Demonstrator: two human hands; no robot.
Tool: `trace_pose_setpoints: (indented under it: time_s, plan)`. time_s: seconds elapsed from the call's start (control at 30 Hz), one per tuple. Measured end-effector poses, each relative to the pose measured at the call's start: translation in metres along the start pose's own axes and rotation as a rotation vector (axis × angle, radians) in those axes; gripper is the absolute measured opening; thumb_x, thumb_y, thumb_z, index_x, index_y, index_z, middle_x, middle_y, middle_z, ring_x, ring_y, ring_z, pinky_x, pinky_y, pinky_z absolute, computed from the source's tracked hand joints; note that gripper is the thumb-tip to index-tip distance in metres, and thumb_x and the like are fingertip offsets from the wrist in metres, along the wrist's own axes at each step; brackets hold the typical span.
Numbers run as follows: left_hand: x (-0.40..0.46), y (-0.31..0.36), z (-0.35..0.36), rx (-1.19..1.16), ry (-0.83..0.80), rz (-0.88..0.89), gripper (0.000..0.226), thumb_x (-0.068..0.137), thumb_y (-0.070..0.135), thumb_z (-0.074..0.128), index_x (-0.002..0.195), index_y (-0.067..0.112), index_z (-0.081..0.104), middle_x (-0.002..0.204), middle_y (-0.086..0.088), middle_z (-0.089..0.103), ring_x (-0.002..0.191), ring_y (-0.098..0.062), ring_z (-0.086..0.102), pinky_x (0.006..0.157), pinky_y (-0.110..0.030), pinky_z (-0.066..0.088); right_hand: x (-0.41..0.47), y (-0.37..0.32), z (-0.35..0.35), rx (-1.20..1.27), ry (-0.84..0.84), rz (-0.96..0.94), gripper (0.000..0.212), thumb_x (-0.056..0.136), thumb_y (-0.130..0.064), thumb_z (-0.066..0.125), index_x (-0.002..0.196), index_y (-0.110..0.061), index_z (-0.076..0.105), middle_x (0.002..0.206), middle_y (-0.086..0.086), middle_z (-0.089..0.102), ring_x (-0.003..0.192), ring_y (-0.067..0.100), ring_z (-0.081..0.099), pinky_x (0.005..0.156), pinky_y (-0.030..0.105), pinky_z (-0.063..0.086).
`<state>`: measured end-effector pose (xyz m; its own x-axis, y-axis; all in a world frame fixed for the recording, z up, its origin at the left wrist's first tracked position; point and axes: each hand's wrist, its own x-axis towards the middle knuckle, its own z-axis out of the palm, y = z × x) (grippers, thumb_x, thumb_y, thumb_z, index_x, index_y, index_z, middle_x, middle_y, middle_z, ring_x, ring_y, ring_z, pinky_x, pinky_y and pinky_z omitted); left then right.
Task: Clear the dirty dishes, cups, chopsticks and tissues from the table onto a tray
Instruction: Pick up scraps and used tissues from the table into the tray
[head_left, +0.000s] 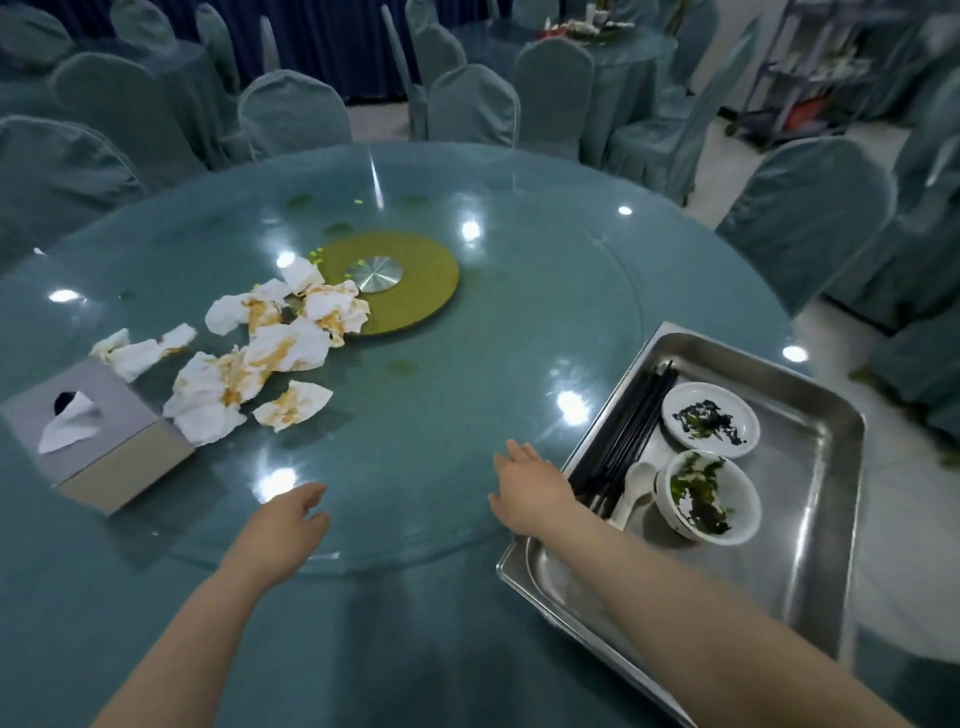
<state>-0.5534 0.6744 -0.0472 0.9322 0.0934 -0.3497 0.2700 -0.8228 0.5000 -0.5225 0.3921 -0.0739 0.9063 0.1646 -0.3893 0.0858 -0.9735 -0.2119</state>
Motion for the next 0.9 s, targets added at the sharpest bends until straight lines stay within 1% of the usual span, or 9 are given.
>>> trace_pose_setpoints:
  time_s: [0.13,0.27,0.5,0.6,0.7,0.8,0.83,0.9]
  plan:
    - [-0.001,-0.004,0.006,-0.041,-0.012,0.016,0.047,0.094,0.017,0.051,0.14,0.013,0.044,0.141,-0.006,0.049,0.129,-0.021,0.047,0.106,-0.031,0.035,0.01,-0.017,-0.001,-0.011,0.001,-0.026,0.056,0.098,-0.029,0.043,0.146,-0.005,0.026,0.161,0.01,0.005,0.147,0.025,0.007,0.118,0.043,0.016]
    - [0.004,-0.014,0.002,-0.063,-0.003,-0.008,0.047,0.093,0.016,0.051,0.14,0.013,0.044,0.14,-0.006,0.05,0.129,-0.019,0.048,0.105,-0.03,0.035,0.018,-0.028,0.003,-0.008,-0.009,-0.041,0.056,0.098,-0.03,0.044,0.145,-0.004,0.029,0.16,0.01,0.007,0.147,0.026,0.008,0.118,0.043,0.017]
    - [0.02,-0.025,-0.012,-0.029,0.072,-0.02,0.046,0.092,0.019,0.054,0.138,0.015,0.048,0.138,-0.003,0.053,0.124,-0.02,0.052,0.102,-0.032,0.037,0.039,-0.028,0.004,0.008,-0.017,-0.052,0.055,0.097,-0.031,0.045,0.143,-0.005,0.03,0.157,0.011,0.016,0.146,0.026,0.013,0.116,0.041,0.021]
    - [0.024,-0.019,-0.016,-0.025,0.14,0.016,0.043,0.092,0.016,0.052,0.135,0.015,0.051,0.135,-0.002,0.056,0.123,-0.02,0.052,0.099,-0.03,0.038,0.052,-0.032,0.005,0.03,-0.042,-0.077,0.059,0.097,-0.032,0.046,0.146,-0.007,0.026,0.159,0.011,0.012,0.147,0.026,0.01,0.117,0.041,0.019]
    - [0.029,-0.01,-0.022,-0.025,0.228,0.013,0.043,0.093,0.018,0.048,0.136,0.022,0.049,0.135,0.003,0.055,0.121,-0.019,0.053,0.093,-0.029,0.039,0.071,-0.036,0.004,0.048,-0.055,-0.116,0.064,0.096,-0.034,0.048,0.149,-0.012,0.02,0.16,0.01,0.01,0.147,0.026,0.008,0.117,0.04,0.019]
    - [0.036,-0.008,-0.031,0.008,0.282,-0.034,0.042,0.094,0.026,0.047,0.136,0.026,0.048,0.136,0.004,0.054,0.118,-0.019,0.054,0.084,-0.029,0.039,0.095,-0.041,-0.005,0.111,-0.088,-0.169,0.074,0.094,-0.039,0.052,0.152,-0.025,0.008,0.16,0.007,0.01,0.147,0.026,0.008,0.116,0.042,0.024]
    - [0.037,-0.009,-0.034,0.027,0.284,-0.053,0.041,0.094,0.028,0.047,0.136,0.027,0.048,0.137,0.004,0.054,0.118,-0.019,0.054,0.085,-0.03,0.039,0.103,-0.042,-0.008,0.148,-0.086,-0.176,0.078,0.093,-0.042,0.054,0.152,-0.031,0.004,0.16,0.006,0.011,0.147,0.026,0.011,0.114,0.044,0.028]
    - [0.044,-0.014,-0.04,0.028,0.287,-0.082,0.043,0.094,0.028,0.049,0.136,0.024,0.047,0.137,0.003,0.053,0.119,-0.019,0.053,0.091,-0.032,0.04,0.121,-0.043,-0.016,0.206,-0.05,-0.171,0.084,0.089,-0.047,0.056,0.15,-0.038,0.0,0.16,0.005,0.013,0.145,0.026,0.018,0.109,0.046,0.036]
